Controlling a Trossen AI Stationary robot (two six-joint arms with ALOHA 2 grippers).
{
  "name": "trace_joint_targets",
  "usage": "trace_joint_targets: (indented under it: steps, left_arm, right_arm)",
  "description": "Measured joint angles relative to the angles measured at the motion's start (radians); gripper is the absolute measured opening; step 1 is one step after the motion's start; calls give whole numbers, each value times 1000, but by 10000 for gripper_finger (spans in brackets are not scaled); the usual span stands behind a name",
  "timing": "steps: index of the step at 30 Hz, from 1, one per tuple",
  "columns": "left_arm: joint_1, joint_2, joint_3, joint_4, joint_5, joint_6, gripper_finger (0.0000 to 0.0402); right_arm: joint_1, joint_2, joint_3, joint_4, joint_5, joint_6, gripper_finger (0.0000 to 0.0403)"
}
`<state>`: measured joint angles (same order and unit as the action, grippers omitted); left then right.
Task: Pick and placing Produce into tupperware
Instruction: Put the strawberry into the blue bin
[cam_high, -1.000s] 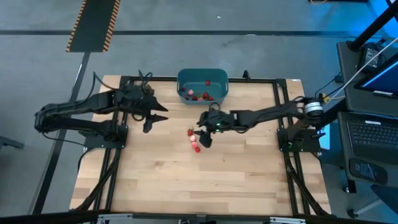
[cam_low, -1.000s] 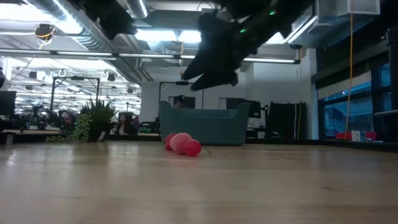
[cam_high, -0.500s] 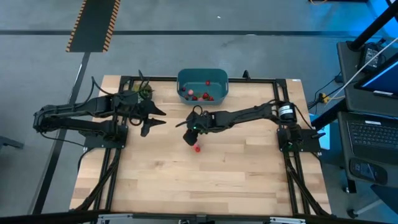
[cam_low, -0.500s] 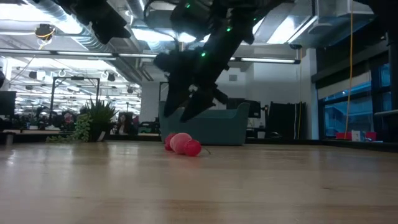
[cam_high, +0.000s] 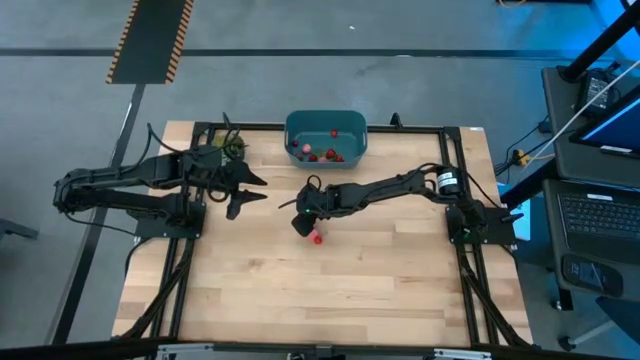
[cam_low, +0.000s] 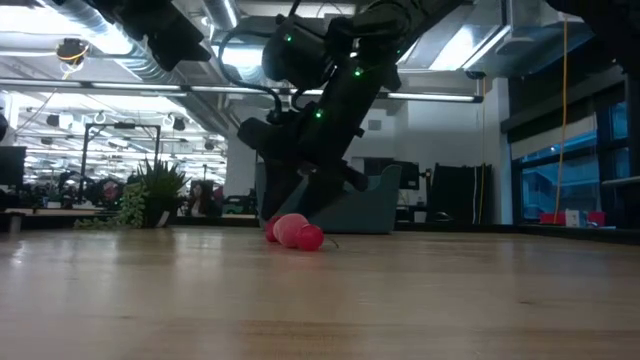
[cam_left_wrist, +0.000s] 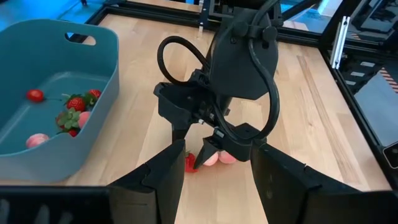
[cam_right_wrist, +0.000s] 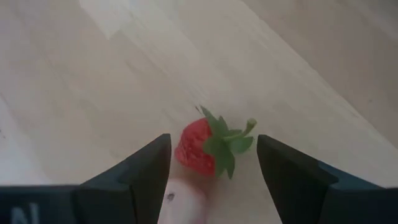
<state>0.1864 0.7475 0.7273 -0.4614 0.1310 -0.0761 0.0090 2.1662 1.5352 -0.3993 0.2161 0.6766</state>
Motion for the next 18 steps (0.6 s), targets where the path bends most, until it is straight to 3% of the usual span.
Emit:
trace_joint_targets:
  steps: [18]
  left_arm:
    - [0, 0, 0, 0, 0, 0, 174]
  right_arm:
    - [0, 1, 0, 13, -1, 26, 241]
